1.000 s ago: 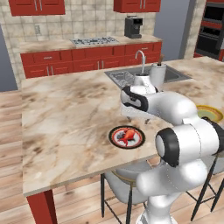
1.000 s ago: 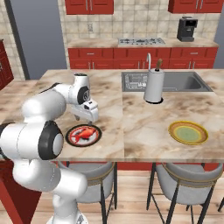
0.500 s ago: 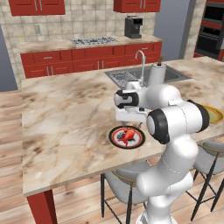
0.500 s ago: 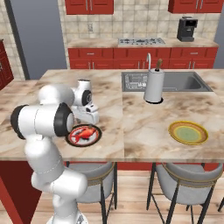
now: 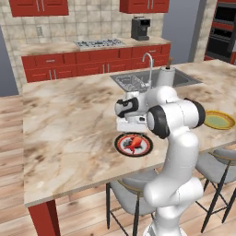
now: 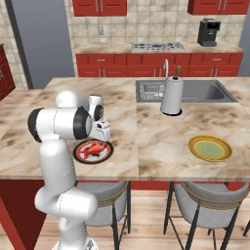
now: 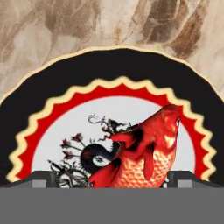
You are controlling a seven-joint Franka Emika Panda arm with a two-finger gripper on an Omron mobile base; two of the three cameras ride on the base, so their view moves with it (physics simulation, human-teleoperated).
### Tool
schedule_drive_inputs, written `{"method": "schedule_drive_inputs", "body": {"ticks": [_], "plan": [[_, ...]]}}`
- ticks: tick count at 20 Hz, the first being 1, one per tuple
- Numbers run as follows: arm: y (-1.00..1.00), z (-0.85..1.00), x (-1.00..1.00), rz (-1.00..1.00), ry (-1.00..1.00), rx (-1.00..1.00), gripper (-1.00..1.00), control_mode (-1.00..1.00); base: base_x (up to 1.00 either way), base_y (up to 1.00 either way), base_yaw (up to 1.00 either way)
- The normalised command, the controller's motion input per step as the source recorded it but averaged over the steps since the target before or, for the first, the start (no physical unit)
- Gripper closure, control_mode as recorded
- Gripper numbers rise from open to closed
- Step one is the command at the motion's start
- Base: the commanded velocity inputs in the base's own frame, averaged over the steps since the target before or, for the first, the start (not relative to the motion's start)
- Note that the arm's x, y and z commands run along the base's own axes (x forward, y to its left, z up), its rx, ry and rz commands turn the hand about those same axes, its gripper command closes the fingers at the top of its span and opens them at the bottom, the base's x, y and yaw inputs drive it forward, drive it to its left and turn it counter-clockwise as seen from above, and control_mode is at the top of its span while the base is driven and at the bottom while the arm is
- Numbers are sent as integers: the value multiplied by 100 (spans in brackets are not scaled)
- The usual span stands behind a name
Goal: Transport the fish and garlic to the fridge. Place the fish on the rack containing meat and place the garlic on the rack containing the vegetable, ensuring meats and vegetables are on different racks.
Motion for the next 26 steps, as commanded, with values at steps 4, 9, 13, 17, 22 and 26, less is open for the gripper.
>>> {"method": "schedule_drive_inputs", "body": {"ticks": [4, 9, 13, 17, 22, 26], "plan": [[2, -28, 6, -3, 7, 0, -100, -100, 0, 0, 0], [1, -8, -14, -6, 5, 0, -100, -100, 0, 0, 0], [4, 0, -13, -8, 0, 0, -100, -100, 0, 0, 0], [0, 1, -41, -13, 0, 1, -100, -100, 0, 0, 0], [0, 4, -55, -16, 0, 1, -100, -100, 0, 0, 0], [0, -3, -36, -17, 0, 0, -100, -100, 0, 0, 0]]}}
